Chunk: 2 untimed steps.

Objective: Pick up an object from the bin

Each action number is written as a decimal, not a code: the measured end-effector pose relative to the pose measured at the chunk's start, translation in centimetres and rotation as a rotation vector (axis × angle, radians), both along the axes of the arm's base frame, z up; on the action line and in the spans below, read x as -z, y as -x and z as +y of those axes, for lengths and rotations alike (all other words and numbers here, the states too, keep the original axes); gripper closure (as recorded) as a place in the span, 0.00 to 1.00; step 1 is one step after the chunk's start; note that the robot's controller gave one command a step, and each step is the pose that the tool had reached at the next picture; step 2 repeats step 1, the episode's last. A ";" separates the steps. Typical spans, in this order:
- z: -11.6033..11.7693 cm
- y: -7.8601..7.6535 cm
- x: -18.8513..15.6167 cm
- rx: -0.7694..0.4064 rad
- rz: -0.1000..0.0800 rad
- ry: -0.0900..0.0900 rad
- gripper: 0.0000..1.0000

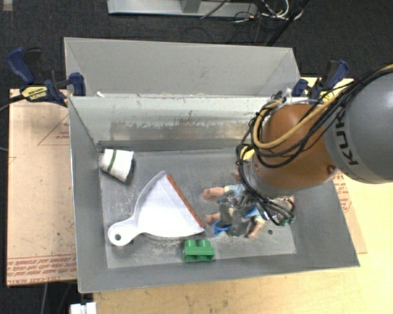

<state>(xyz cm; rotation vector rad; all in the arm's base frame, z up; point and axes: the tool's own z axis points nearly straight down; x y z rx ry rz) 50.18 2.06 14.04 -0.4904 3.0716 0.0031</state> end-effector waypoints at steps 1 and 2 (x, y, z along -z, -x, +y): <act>0.3 1.1 -1.2 0.003 0.032 0.000 1.00; 0.3 1.1 -1.2 0.003 0.032 0.000 1.00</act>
Offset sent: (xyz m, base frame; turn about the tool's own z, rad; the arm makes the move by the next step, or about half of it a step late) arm -0.0144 0.0532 -0.0321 0.0278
